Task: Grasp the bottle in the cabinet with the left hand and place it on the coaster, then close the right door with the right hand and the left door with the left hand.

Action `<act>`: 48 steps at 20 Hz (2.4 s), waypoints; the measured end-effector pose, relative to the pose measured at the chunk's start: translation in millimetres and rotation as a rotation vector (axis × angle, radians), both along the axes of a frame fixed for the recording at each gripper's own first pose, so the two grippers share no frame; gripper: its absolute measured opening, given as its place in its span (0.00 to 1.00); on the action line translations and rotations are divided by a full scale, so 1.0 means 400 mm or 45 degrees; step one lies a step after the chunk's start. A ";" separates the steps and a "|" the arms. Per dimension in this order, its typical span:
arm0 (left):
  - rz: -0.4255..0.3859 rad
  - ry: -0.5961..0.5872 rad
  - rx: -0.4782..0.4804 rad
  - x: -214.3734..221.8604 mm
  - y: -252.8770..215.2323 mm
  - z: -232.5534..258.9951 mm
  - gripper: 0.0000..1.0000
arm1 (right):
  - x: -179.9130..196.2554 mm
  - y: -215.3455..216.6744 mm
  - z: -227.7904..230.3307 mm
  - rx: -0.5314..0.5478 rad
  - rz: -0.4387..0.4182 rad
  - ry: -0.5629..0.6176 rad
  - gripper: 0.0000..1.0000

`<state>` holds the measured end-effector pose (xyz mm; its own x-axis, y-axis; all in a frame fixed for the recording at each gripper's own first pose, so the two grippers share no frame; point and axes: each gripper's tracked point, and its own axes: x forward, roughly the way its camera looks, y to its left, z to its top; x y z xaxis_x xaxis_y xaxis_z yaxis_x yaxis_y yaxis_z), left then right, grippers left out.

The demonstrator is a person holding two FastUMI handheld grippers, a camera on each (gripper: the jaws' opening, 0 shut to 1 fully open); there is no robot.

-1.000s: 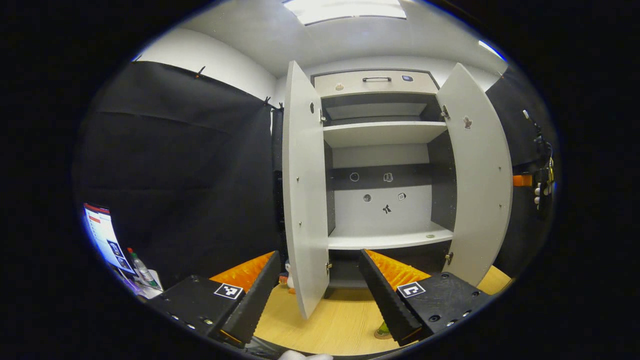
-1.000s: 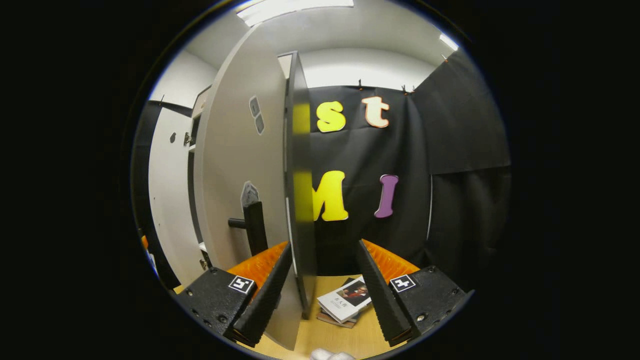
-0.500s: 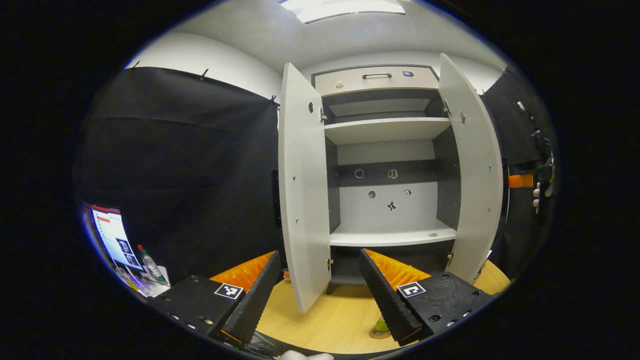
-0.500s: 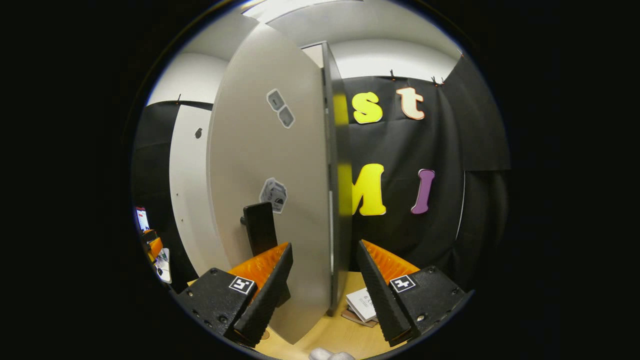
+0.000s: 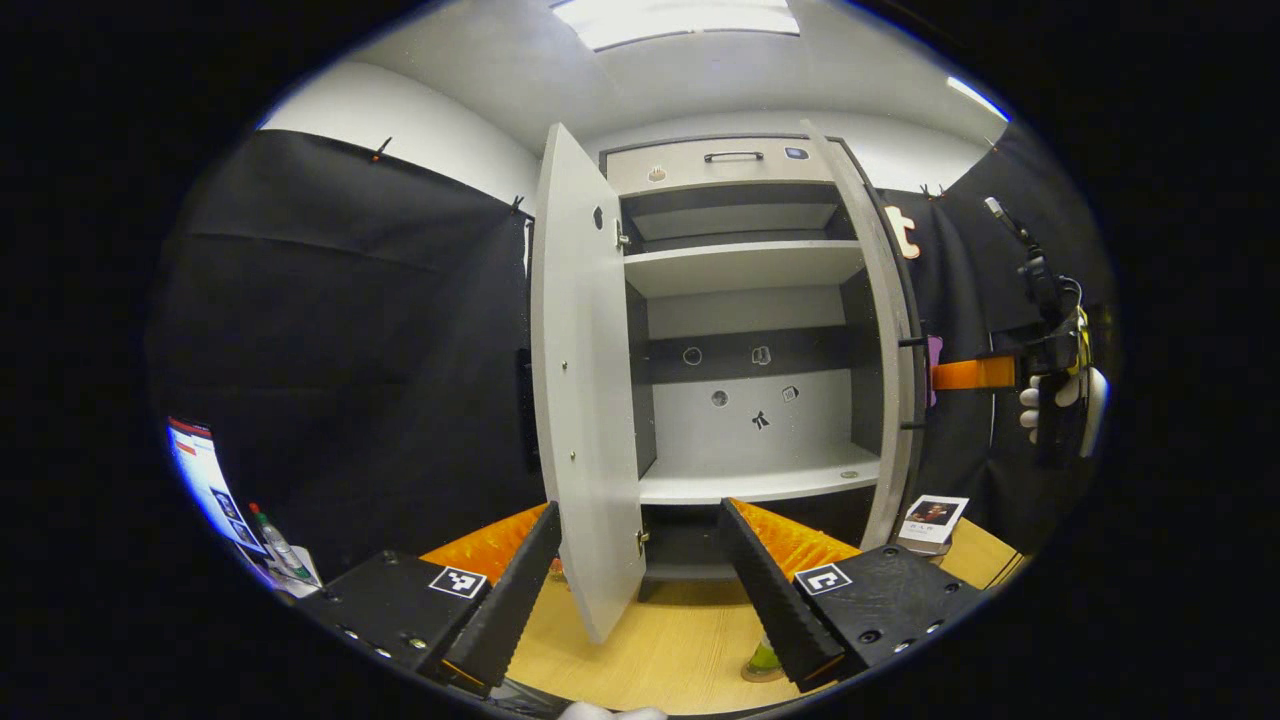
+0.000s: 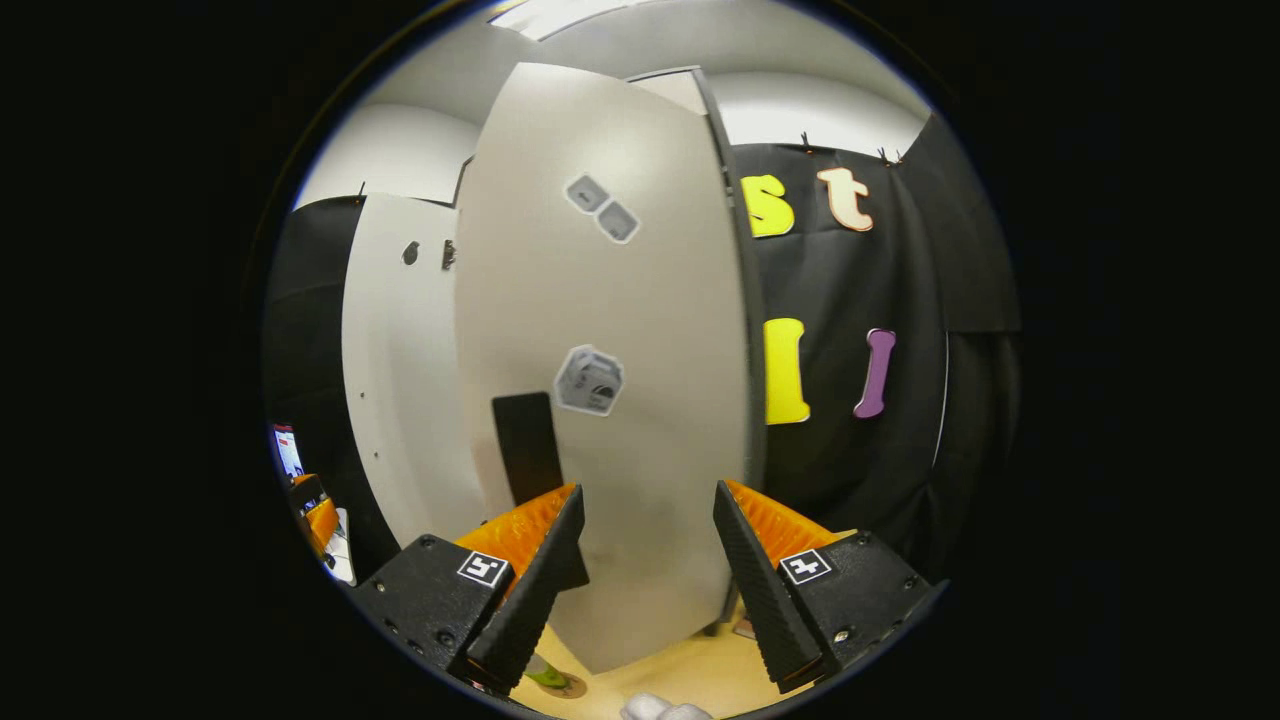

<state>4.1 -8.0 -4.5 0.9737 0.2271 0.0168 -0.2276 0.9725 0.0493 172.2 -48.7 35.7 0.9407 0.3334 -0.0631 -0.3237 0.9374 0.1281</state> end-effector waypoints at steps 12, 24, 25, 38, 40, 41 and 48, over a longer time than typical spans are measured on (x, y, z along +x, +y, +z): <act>-0.068 0.026 -0.015 0.072 0.205 -0.039 0.96 | -0.167 0.055 -0.024 -0.038 -0.101 -0.027 0.81; 0.021 -0.033 0.050 0.216 0.532 0.029 0.96 | -0.345 0.096 -0.115 -0.059 -0.246 0.067 0.81; 0.027 -0.038 0.053 0.238 0.551 0.038 0.96 | -0.354 0.098 -0.111 -0.052 -0.250 0.069 0.81; -0.073 -0.092 -0.016 0.364 0.556 0.097 0.88 | -0.380 0.080 -0.101 -0.102 -0.315 0.097 0.81; -0.074 -0.087 -0.044 0.363 0.557 0.095 0.87 | -0.370 0.086 -0.098 -0.106 -0.292 0.093 0.81; -0.062 -0.084 -0.040 0.362 0.556 0.095 0.87 | -0.365 0.086 -0.098 -0.109 -0.278 0.096 0.81; -0.093 -0.085 -0.022 0.360 0.479 0.105 0.87 | -0.353 0.063 -0.092 -0.114 -0.248 0.089 0.81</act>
